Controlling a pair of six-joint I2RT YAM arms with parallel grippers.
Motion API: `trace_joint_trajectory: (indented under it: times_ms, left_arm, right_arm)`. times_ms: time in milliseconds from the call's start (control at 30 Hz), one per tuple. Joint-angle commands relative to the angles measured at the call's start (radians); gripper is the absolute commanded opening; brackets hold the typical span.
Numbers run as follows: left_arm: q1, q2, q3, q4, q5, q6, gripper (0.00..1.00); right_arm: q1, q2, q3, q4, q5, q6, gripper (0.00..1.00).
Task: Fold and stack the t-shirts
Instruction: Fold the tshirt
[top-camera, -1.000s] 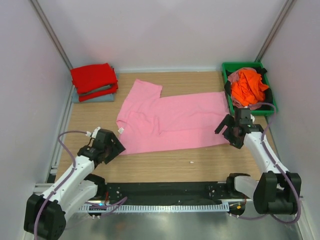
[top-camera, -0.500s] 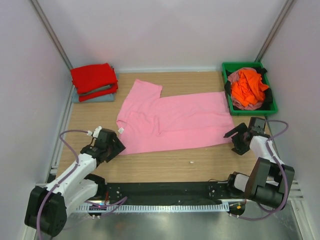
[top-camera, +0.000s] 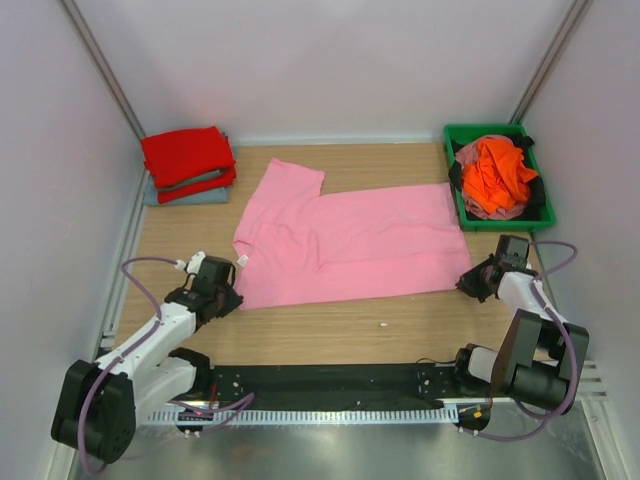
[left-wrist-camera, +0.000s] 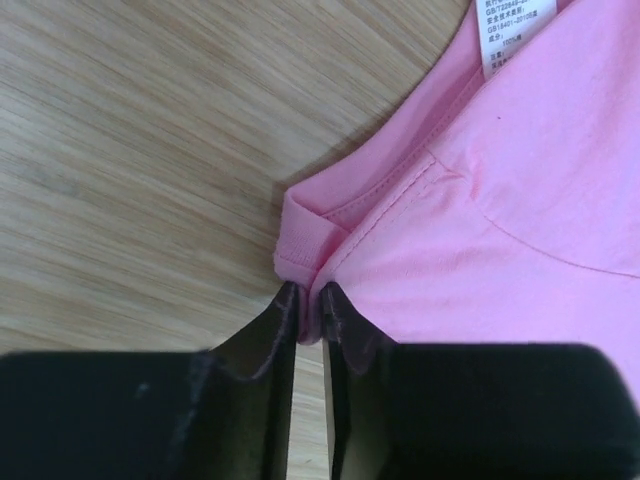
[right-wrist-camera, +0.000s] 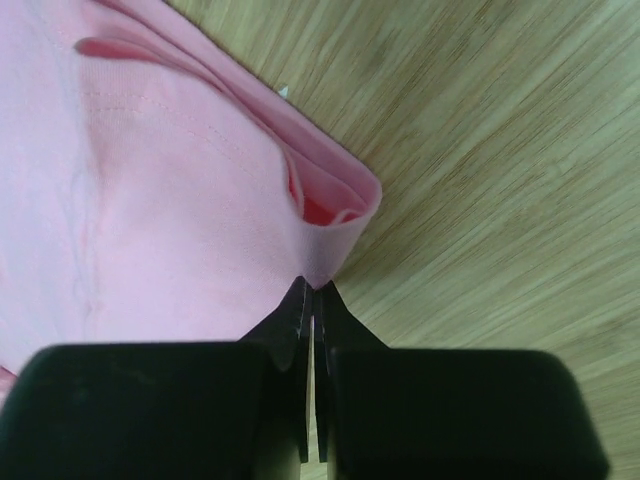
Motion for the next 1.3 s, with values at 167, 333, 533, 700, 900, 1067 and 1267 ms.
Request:
trace_joint_trajectory:
  times_ms: [167, 333, 533, 700, 900, 1067, 1267]
  left_arm:
    - [0.006, -0.061, 0.038, -0.051, -0.038, 0.018, 0.00]
    - [0.006, -0.159, 0.070, -0.164, -0.045, -0.016, 0.00]
    - [0.006, -0.264, 0.082, -0.252, -0.007, -0.077, 0.00]
    - [0.000, -0.322, 0.093, -0.318, 0.053, -0.143, 0.00]
    - [-0.005, -0.428, 0.124, -0.420, 0.087, -0.208, 0.00]
    - [-0.005, -0.527, 0.194, -0.564, 0.078, -0.217, 0.00]
    - [-0.005, -0.662, 0.230, -0.725, 0.063, -0.212, 0.05]
  right_arm:
    - [-0.002, -0.048, -0.002, -0.029, 0.045, -0.003, 0.01]
    - [-0.002, -0.165, 0.002, -0.116, 0.050, 0.008, 0.01]
    - [-0.002, -0.256, 0.016, -0.214, 0.001, 0.020, 0.01]
    - [-0.002, -0.340, 0.004, -0.300, -0.048, 0.049, 0.01]
    - [-0.002, -0.429, 0.019, -0.443, -0.016, 0.061, 0.01]
    - [-0.002, -0.500, 0.016, -0.548, -0.002, 0.071, 0.01]
    - [-0.002, -0.610, 0.025, -0.636, -0.034, 0.061, 0.12]
